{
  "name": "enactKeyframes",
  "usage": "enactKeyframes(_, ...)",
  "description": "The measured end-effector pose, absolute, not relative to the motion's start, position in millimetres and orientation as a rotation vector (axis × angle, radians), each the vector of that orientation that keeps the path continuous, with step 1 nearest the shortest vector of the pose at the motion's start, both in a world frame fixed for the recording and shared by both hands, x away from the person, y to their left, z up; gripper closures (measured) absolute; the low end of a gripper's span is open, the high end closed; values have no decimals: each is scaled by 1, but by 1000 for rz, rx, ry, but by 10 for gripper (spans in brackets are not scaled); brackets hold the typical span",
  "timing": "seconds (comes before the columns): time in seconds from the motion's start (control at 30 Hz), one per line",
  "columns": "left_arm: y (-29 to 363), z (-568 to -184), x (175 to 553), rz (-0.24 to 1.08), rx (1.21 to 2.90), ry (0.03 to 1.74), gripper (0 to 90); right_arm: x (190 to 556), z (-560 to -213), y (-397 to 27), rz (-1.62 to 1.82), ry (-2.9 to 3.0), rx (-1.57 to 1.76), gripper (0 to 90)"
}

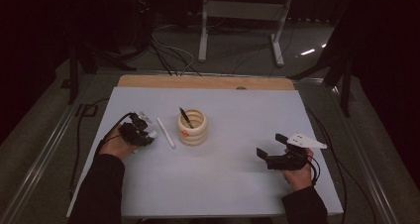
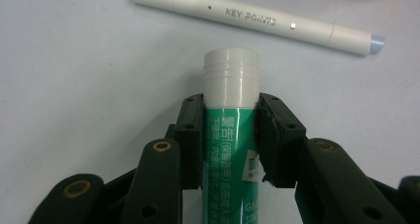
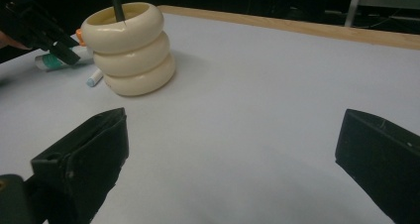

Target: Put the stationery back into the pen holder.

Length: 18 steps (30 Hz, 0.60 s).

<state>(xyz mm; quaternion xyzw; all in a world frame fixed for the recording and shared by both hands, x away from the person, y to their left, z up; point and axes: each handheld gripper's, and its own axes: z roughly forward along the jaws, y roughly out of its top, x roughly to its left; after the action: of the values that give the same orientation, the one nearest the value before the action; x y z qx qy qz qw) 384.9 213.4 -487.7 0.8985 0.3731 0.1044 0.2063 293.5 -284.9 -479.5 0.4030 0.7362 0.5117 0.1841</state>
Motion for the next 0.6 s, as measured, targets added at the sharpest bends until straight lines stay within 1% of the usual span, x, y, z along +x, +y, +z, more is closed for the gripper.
enactKeyframes(0.6, 219, -470, 381, 281, 2380, 1039, 663, 293, -479, -287, 1460, 2052, 1140, 4)
